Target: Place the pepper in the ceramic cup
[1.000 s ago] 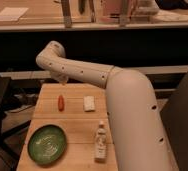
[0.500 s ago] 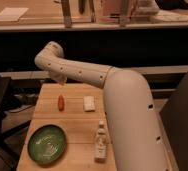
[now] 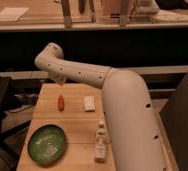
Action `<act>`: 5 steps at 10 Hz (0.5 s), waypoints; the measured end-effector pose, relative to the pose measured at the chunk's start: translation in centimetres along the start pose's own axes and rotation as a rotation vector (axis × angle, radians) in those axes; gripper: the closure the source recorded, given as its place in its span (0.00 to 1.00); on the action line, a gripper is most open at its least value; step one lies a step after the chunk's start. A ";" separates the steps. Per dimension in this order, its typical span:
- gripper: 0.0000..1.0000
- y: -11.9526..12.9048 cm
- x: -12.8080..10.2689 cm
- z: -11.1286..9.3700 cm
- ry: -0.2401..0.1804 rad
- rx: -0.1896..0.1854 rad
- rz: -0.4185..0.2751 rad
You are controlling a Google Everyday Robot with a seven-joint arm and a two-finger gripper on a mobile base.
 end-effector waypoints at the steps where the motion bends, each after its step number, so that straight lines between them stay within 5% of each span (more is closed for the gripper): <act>1: 0.97 0.0 0.0 0.1 -0.005 0.001 -0.005; 5: 0.97 -0.3 0.0 0.3 -0.022 0.010 -0.025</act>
